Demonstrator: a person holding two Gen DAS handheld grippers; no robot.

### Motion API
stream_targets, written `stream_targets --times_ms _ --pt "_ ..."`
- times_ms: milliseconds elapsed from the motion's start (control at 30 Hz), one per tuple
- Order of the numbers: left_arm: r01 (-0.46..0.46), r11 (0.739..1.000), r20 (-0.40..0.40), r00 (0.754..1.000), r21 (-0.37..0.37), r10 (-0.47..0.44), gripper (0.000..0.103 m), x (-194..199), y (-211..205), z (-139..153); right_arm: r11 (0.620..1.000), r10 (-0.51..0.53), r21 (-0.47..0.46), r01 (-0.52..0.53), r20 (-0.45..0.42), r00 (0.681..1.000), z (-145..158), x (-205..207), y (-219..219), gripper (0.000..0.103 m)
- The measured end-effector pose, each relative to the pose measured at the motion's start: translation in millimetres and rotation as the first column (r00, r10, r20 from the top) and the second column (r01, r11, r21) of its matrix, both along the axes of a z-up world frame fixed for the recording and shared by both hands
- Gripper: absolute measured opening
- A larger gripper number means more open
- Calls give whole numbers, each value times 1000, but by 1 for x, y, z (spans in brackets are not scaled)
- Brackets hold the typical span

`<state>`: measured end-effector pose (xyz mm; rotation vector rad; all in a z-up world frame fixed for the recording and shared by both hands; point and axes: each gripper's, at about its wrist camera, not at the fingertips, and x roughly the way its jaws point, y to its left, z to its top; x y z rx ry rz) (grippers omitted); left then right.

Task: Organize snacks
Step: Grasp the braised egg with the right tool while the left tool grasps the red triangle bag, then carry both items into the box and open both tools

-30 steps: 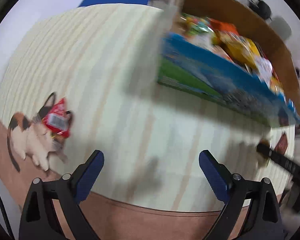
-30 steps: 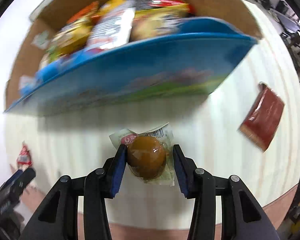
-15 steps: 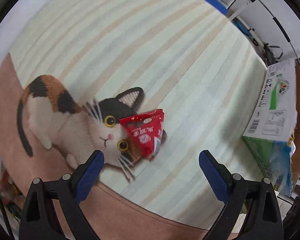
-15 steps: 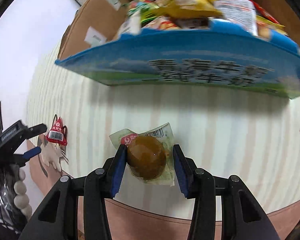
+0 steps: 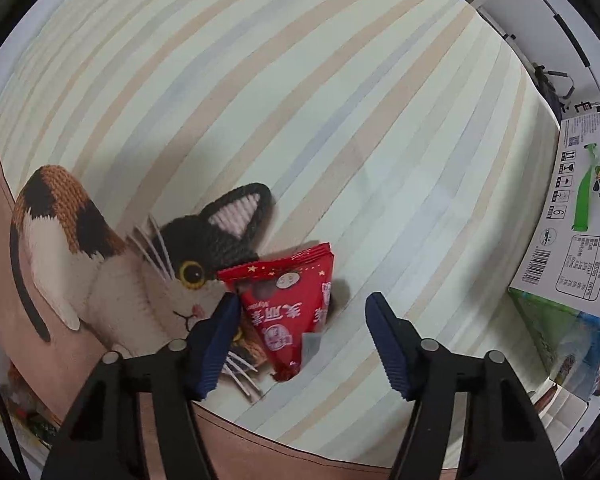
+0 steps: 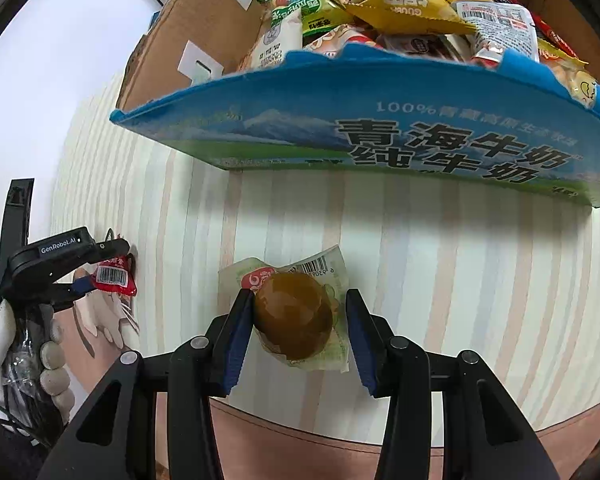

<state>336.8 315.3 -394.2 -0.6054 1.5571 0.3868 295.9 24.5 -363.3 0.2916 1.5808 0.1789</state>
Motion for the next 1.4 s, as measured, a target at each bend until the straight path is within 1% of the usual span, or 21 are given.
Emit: stream_targets --times_ms 33,67,100,167,333,467,533,667,733,767,833,867,967,1033,1133,1200,1267,1333,1400 --pt "2 1000 -1 1000 0 -2 60 0 1 0 1000 -2 0 2 2 1000 1 0 -1 48" --pt "6 1000 -4 1000 6 -6 56 0 2 0 1000 -3 0 3 4 1000 4 1 -5 48" --pt "9 1000 -6 1000 14 -9 53 -5 -9 3 1000 -4 -1 4 4 1000 6 1 -8 48" --pt "12 1000 -6 1000 21 -12 41 -12 -8 3 1000 -6 0 6 3 1000 7 2 -9 48" --pt "21 1000 -4 1000 23 -21 37 -26 -9 3 1000 -3 3 3 1 1000 8 0 -7 48" --pt "33 999 14 999 12 -34 37 -36 -14 12 1000 0 11 0 7 1000 14 0 -7 48" --pt "50 999 37 998 4 -50 37 -44 -25 24 1000 5 16 -6 14 1000 18 -1 -6 48" --pt "125 992 110 986 -15 -123 37 -53 -56 61 999 8 38 -9 37 999 37 -3 -12 48" --pt "166 986 157 975 -27 -159 37 -55 -74 85 999 6 52 -9 56 998 53 -4 -18 48" --pt "181 983 173 970 -30 -173 37 -54 -80 92 998 4 57 -8 66 998 60 -4 -22 48" --pt "233 972 228 949 -35 -219 37 -52 -104 120 998 -2 63 -4 92 996 77 -3 -32 48" --pt "250 968 245 941 -34 -234 37 -47 -109 130 998 -9 68 2 104 995 86 -2 -38 48" --pt "318 947 303 907 -38 -293 37 -20 -138 165 997 -42 76 31 145 989 115 3 -63 48" --pt "363 931 335 881 -27 -334 37 2 -157 182 996 -61 78 49 167 984 130 7 -77 48" --pt "422 906 357 849 -11 -391 37 44 -185 199 993 -98 79 83 200 975 151 23 -101 48" --pt "448 894 357 834 6 -420 37 65 -198 200 992 -121 68 109 217 969 159 40 -119 48" --pt "474 880 352 822 11 -448 37 92 -209 199 990 -139 63 128 222 965 159 61 -132 48" --pt "486 874 337 819 27 -465 37 121 -216 195 988 -154 56 145 230 961 155 90 -144 48" --pt "488 873 318 824 24 -469 37 147 -220 185 988 -153 41 147 231 961 150 121 -151 48"
